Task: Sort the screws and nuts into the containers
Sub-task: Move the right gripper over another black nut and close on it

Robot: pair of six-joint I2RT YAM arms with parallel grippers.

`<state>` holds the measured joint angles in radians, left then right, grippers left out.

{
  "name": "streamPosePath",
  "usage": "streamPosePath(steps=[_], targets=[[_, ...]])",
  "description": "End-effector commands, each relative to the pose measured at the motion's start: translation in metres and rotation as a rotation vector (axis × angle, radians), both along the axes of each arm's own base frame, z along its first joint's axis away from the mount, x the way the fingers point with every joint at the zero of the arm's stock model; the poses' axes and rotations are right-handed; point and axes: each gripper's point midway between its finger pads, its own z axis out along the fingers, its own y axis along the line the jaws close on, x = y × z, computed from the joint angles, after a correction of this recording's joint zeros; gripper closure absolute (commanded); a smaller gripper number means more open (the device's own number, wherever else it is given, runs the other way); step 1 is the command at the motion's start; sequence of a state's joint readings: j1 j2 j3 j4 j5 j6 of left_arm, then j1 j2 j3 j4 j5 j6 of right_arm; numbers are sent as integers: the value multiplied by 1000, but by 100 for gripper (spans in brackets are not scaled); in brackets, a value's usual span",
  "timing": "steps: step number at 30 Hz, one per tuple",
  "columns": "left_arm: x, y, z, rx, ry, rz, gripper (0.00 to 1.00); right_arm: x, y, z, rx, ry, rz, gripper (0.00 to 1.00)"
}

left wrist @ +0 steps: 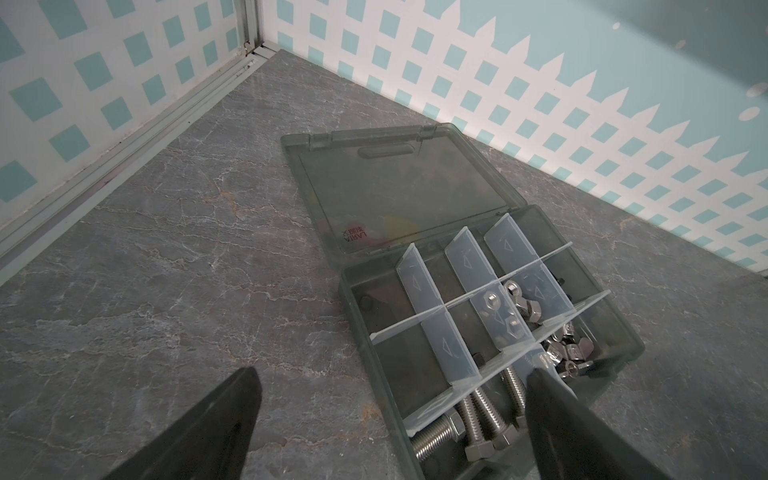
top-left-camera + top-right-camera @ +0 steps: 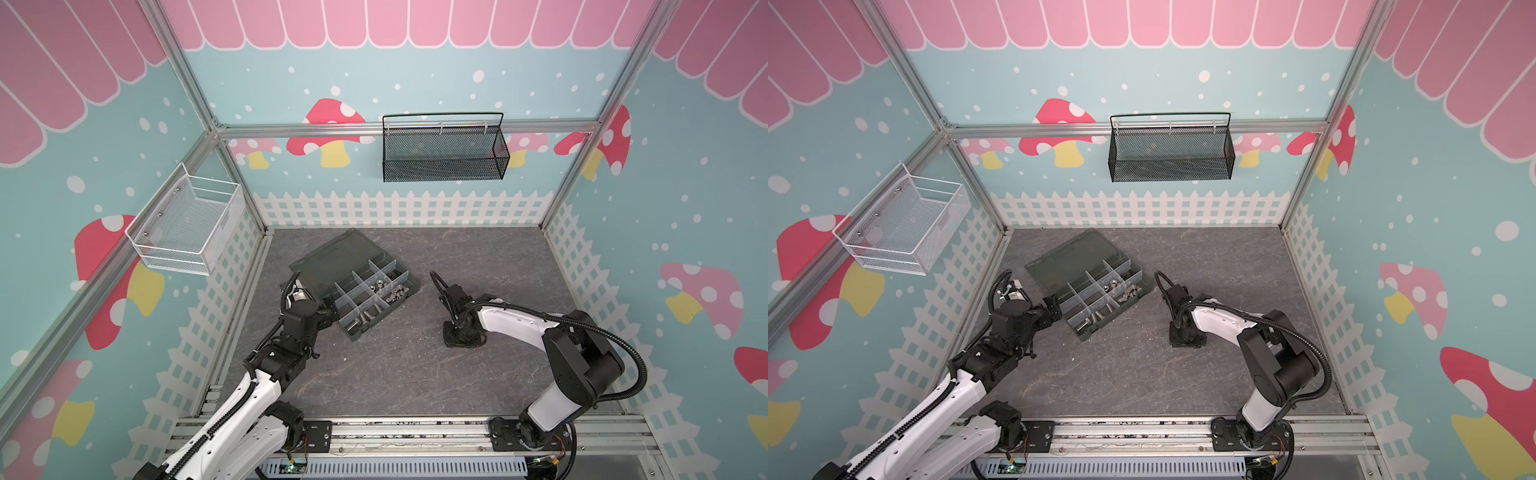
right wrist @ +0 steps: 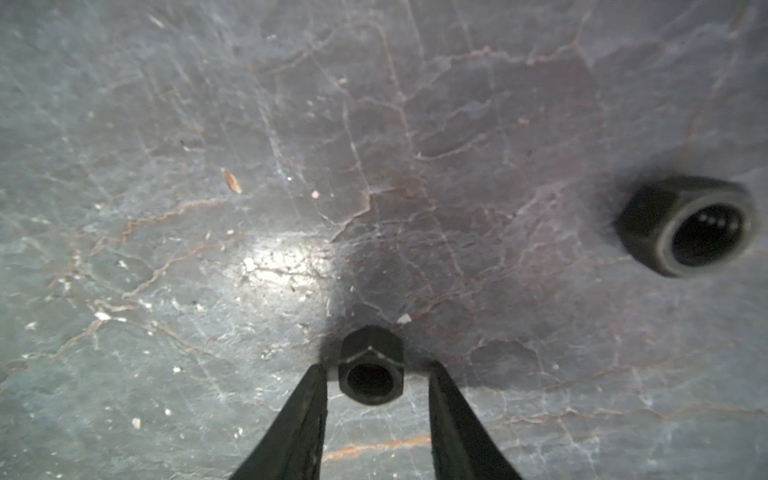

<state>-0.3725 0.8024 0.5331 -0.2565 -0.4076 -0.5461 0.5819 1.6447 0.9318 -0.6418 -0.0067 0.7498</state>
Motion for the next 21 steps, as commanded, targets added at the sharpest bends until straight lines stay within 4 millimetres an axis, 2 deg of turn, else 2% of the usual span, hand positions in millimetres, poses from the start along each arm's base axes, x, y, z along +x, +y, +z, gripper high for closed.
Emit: streamPosePath(steps=[1,6,10,21], targets=[[0,2,-1,-19,-6,14,0,-1,-6,-8,-44,28,0,60],[0,3,-2,-15,-4,16,0,-3,-14,-15,-103,57,-1,63],[1,3,-2,-15,-2,15,0,0,-13,-20,-115,63,7,65],[2,3,-4,-20,1,13,0,12,-6,-16,-106,35,23,71]])
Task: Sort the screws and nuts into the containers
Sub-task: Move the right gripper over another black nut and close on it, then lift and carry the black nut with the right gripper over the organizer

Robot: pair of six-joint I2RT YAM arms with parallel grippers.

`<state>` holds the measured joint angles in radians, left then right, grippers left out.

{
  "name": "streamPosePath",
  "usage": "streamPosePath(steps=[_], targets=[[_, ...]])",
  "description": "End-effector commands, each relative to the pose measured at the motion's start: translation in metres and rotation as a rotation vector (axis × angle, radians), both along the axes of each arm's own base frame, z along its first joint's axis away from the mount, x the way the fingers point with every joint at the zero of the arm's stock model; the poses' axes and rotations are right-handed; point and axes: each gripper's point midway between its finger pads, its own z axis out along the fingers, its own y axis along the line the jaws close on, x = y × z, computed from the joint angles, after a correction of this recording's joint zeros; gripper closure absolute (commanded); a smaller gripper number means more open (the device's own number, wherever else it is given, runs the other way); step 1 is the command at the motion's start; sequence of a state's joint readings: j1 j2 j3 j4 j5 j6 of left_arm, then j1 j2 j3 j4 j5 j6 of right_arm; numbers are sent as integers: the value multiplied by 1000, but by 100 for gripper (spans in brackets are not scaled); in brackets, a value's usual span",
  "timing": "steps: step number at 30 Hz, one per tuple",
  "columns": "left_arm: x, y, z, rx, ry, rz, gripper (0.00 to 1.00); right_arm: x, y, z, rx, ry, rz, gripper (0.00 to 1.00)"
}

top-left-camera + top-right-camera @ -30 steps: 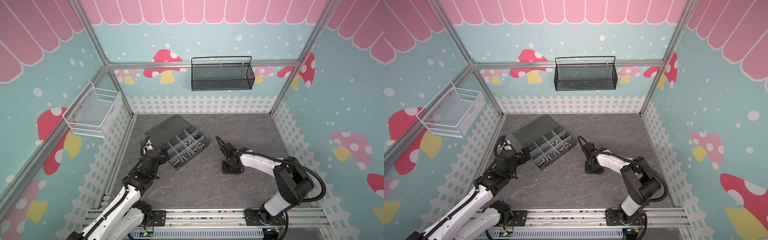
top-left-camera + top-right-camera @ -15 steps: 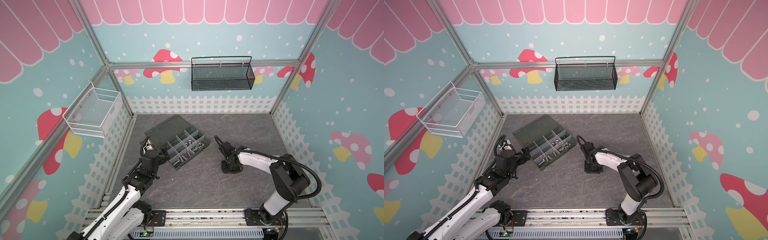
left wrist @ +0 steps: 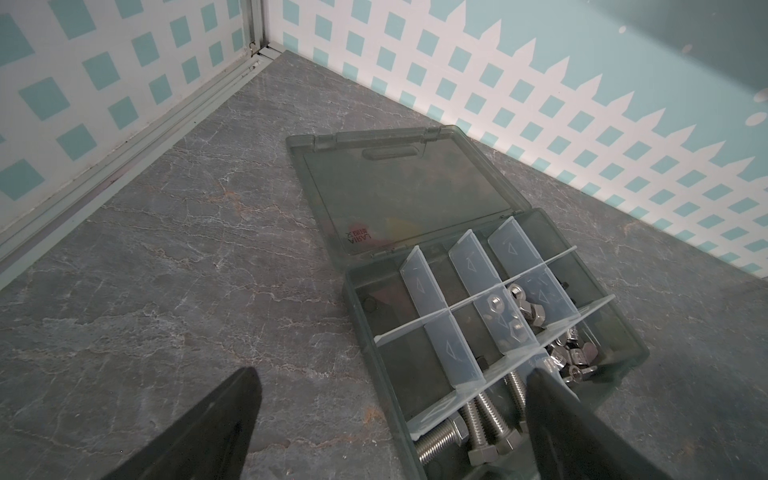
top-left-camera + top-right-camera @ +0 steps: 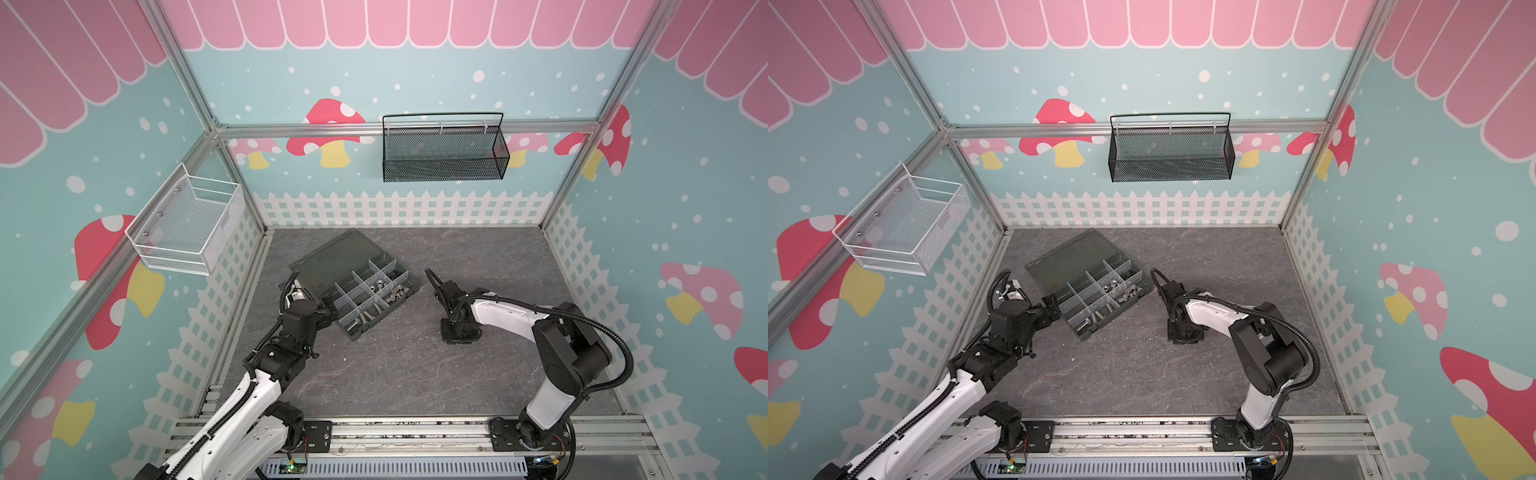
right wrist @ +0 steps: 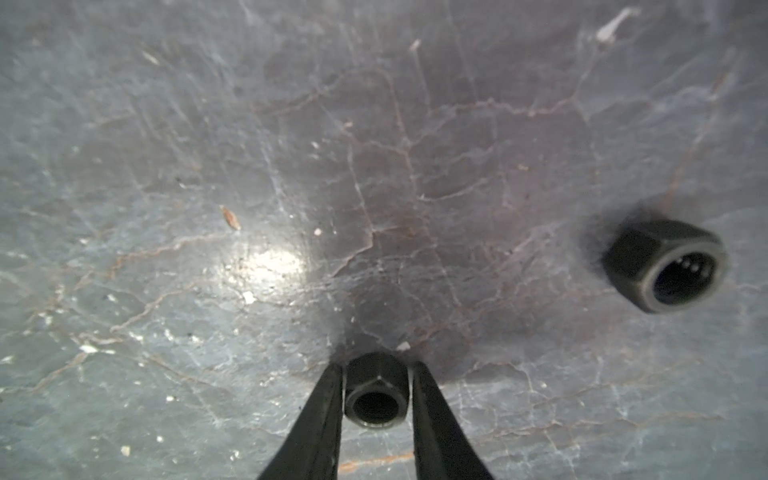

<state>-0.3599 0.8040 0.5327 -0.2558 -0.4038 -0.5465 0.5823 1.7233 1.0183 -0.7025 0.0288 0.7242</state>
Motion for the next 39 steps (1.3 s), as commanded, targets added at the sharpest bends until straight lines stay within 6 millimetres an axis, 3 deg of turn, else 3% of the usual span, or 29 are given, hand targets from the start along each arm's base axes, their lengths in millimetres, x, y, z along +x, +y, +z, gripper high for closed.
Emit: streamPosePath(steps=[1,8,14,17,22,32,39], targets=[[2,-1,-3,-18,0,2,0,2,-6,-15,-46,13,2,71],[2,0,-3,-19,-1,4,0,1,-4,-14,-37,18,0,77],[1,1,-4,-20,-1,6,0,0,-3,-12,-29,17,3,91],[1,1,-4,-21,0,7,0,4,1,-6,-25,-8,8,99],[0,1,-5,-22,2,7,0,15,17,10,-14,-71,49,100],[0,2,-10,-36,8,18,0,68,94,71,108,-297,161,100],[1,1,-11,-47,6,16,0,97,149,100,183,-395,240,100]])
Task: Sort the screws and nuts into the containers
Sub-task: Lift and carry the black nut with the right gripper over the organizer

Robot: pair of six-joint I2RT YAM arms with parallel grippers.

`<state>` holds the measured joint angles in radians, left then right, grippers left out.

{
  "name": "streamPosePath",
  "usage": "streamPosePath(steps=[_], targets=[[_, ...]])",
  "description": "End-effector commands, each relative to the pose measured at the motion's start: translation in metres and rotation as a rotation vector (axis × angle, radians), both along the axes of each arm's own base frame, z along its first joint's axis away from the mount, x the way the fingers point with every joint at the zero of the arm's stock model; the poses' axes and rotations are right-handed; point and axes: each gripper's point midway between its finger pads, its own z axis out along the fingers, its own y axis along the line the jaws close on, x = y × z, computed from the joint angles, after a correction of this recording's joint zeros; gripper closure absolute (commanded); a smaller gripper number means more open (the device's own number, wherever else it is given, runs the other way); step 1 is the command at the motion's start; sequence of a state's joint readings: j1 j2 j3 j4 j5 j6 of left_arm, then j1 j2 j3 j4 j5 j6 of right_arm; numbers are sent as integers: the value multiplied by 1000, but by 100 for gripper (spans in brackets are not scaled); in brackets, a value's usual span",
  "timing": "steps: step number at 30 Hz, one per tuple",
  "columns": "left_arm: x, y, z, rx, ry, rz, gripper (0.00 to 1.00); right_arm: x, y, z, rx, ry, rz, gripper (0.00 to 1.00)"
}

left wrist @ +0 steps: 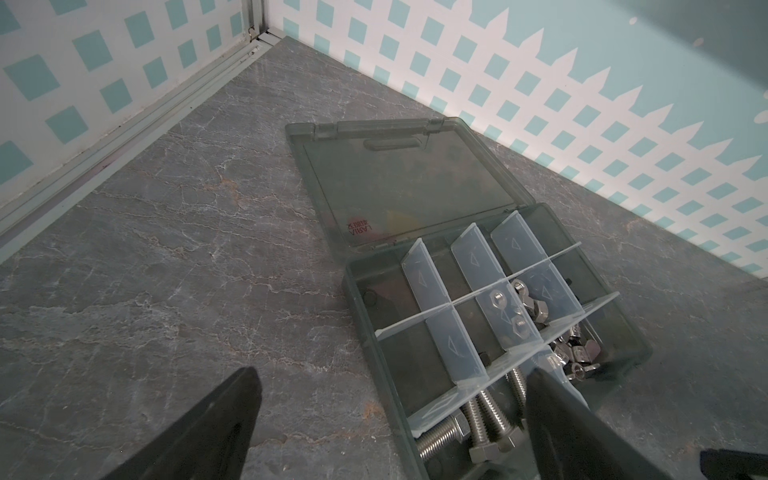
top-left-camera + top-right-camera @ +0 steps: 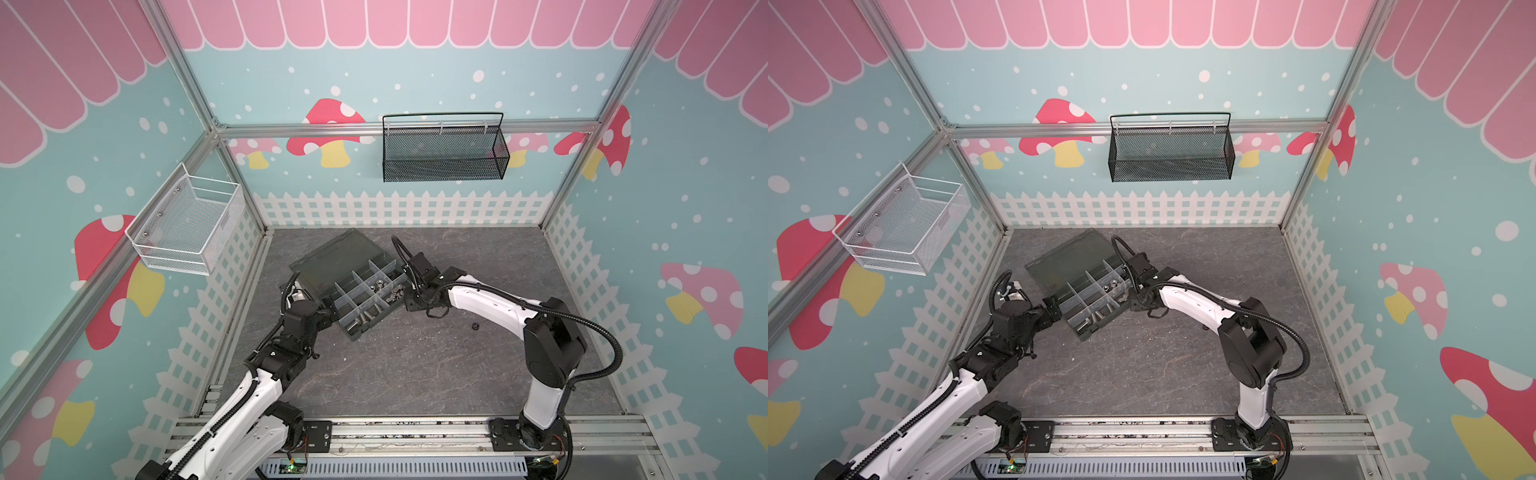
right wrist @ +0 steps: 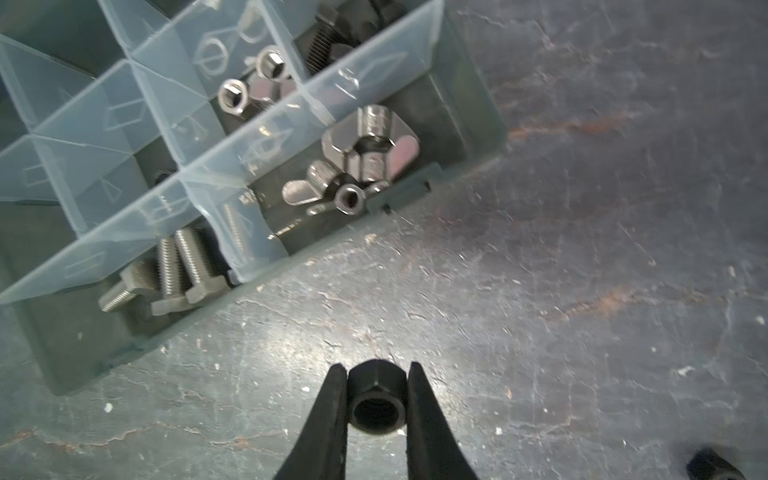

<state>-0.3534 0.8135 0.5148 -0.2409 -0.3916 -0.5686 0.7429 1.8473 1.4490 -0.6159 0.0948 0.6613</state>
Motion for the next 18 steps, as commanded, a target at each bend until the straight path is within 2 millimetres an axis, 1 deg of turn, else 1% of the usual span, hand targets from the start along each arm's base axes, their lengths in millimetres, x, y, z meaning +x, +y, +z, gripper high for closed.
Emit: streamPosePath(steps=[1,9,12,15,18], targets=[[1,1,-3,-26,-5,10,0,12,24,3,2,-40,48,100],[0,1,-5,-28,-3,11,0,28,82,9,30,-95,155,100],[0,0,-5,-31,-1,11,0,30,102,8,43,-104,197,100],[0,0,-5,-33,-3,11,0,33,120,7,47,-120,236,100],[0,0,-6,-32,-1,11,0,35,133,5,47,-128,262,100]])
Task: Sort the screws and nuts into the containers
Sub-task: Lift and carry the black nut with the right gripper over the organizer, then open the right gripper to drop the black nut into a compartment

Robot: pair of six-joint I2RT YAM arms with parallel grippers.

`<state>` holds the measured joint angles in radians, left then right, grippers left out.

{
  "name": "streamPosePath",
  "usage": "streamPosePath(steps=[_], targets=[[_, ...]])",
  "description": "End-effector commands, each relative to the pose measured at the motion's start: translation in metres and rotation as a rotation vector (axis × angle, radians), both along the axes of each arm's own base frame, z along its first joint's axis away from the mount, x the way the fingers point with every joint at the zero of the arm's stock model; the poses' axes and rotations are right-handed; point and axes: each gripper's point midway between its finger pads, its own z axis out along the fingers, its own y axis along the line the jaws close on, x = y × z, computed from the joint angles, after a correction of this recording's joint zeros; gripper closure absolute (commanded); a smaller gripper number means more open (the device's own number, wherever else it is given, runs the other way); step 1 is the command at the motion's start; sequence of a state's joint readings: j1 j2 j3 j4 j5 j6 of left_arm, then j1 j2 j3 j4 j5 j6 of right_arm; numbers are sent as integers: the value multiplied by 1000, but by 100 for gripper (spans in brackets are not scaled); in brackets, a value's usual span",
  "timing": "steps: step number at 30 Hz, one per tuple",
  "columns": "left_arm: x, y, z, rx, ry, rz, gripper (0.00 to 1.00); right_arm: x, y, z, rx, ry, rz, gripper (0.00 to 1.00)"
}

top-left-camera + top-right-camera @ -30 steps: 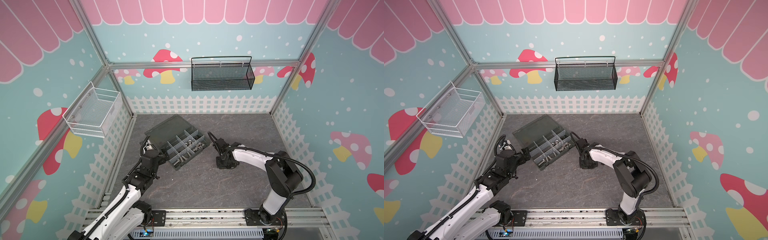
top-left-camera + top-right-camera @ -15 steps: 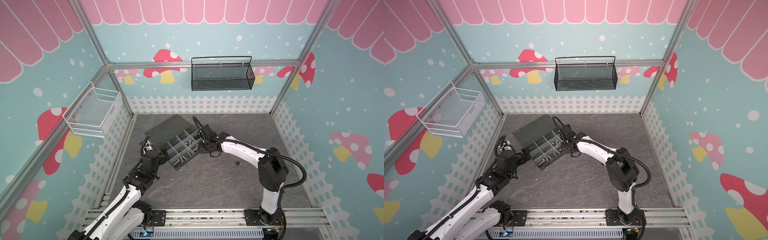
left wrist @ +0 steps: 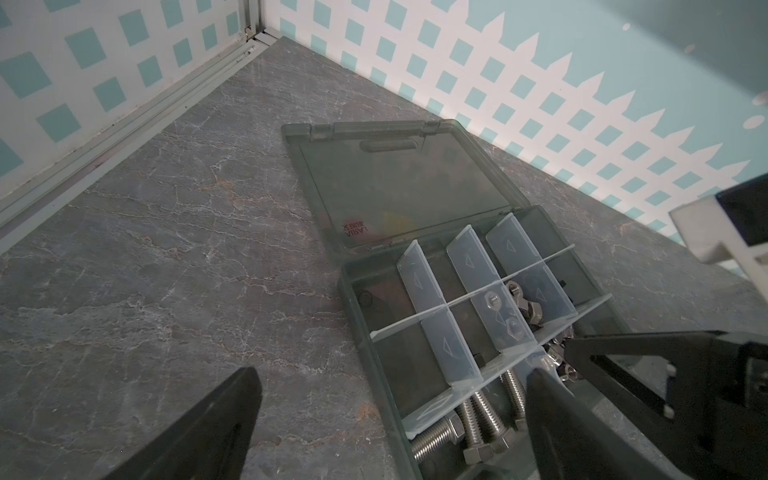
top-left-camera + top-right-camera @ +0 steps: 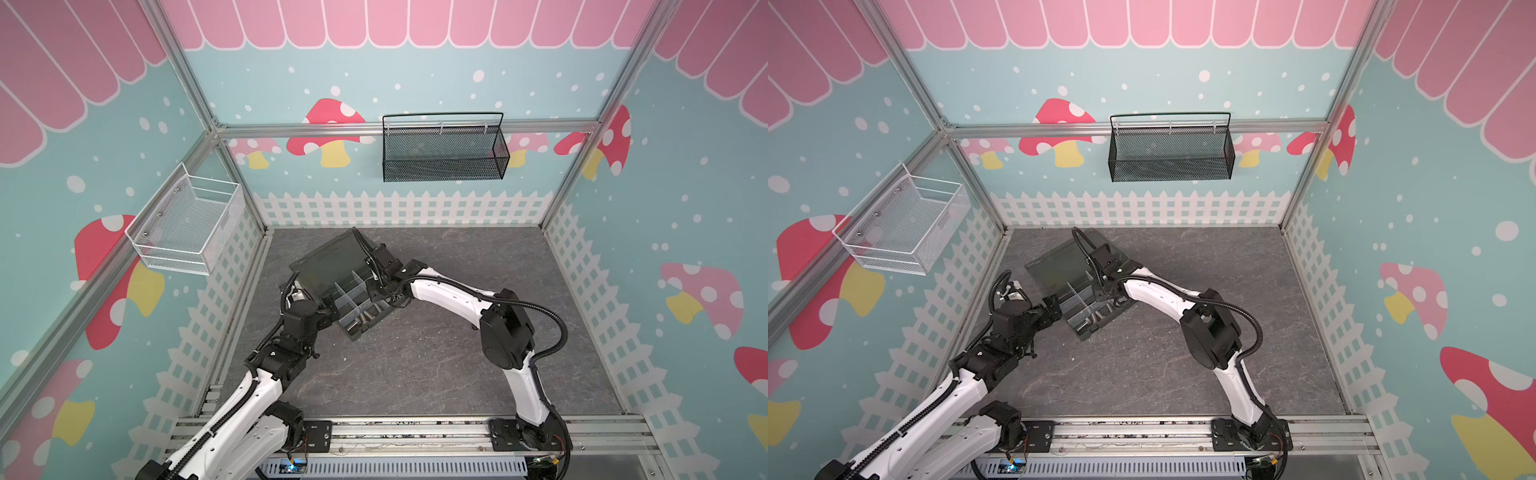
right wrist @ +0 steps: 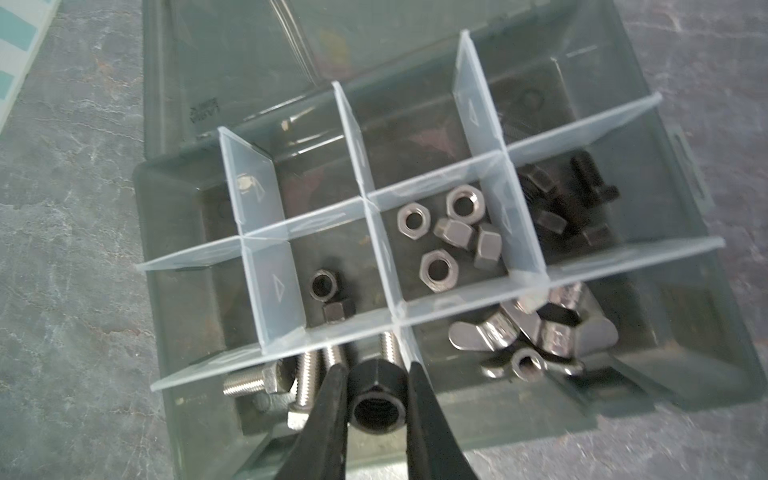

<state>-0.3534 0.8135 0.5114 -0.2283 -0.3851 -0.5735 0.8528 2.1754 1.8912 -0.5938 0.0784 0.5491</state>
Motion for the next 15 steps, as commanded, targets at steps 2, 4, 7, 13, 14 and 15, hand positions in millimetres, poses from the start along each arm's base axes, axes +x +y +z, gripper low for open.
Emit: streamPosePath(steps=[2,4,7,13,14,15], targets=[[-1,2,-8,-20,10,14,0,1,19,-6,-16,-13,58,100],[-1,2,-8,-19,10,16,0,3,23,-9,-19,-12,61,100],[-1,2,-7,-19,8,16,0,4,25,-16,-25,-3,63,100],[0,2,-6,-21,5,15,0,5,30,-27,-30,12,78,91],[0,2,-6,-21,5,15,0,5,30,-29,-33,13,80,88],[-1,2,-6,-21,6,15,0,6,31,-29,-32,14,80,86]])
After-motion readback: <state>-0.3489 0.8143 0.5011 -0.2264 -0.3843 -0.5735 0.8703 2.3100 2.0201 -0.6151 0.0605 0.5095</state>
